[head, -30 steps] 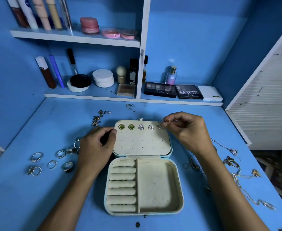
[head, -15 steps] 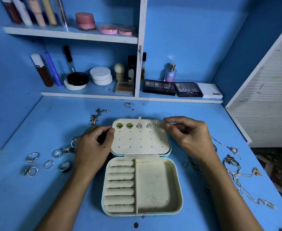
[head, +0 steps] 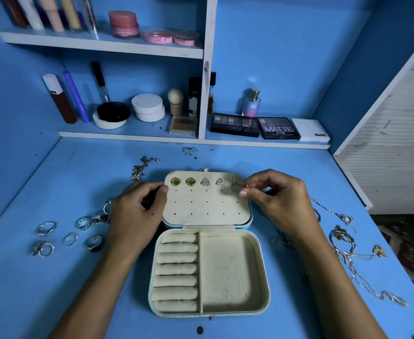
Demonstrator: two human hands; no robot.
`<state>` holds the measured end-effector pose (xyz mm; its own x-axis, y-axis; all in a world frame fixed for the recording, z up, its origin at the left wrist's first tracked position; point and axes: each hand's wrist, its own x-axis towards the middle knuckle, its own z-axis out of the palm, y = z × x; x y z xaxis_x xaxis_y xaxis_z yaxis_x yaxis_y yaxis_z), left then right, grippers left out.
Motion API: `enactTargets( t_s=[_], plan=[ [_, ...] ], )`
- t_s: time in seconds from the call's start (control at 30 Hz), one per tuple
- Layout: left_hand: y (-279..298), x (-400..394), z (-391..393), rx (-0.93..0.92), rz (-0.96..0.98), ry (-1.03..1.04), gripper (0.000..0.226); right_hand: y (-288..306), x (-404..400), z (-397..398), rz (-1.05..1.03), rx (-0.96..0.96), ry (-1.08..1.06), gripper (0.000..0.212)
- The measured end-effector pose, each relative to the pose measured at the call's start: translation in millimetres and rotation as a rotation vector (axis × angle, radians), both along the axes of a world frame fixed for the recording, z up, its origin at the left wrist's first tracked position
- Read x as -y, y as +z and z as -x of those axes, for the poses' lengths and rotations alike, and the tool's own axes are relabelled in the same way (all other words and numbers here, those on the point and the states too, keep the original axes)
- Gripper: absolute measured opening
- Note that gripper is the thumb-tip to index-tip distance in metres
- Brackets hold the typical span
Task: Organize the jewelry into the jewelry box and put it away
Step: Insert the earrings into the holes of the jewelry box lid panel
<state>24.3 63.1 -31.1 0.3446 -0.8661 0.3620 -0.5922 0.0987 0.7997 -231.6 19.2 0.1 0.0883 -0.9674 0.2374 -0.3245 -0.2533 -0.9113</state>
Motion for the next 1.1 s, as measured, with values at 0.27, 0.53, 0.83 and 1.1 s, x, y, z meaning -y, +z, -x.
enactTargets(
  t_s=[0.27,0.53,0.83,1.1],
  plan=[
    [-0.3,-0.4,-0.6,-0.005,0.040,-0.008,0.013,0.1,-0.9,-0.1,-0.062,0.041,0.005,0.018],
    [0.2,-0.2,-0.3,-0.018,0.072,-0.019,0.013,-0.7,-1.7,-0.5,-0.062,0.011,0.021,0.010],
    [3.5,-2.3,1.0,-0.029,0.077,-0.025,0.022,-3.2,-1.0,0.1,-0.096,-0.028,0.005,0.009],
    [3.7,-2.5,1.0,-0.020,0.078,-0.025,0.022,-0.2,-2.9,-1.4,-0.096,-0.040,0.012,0.012]
  ],
)
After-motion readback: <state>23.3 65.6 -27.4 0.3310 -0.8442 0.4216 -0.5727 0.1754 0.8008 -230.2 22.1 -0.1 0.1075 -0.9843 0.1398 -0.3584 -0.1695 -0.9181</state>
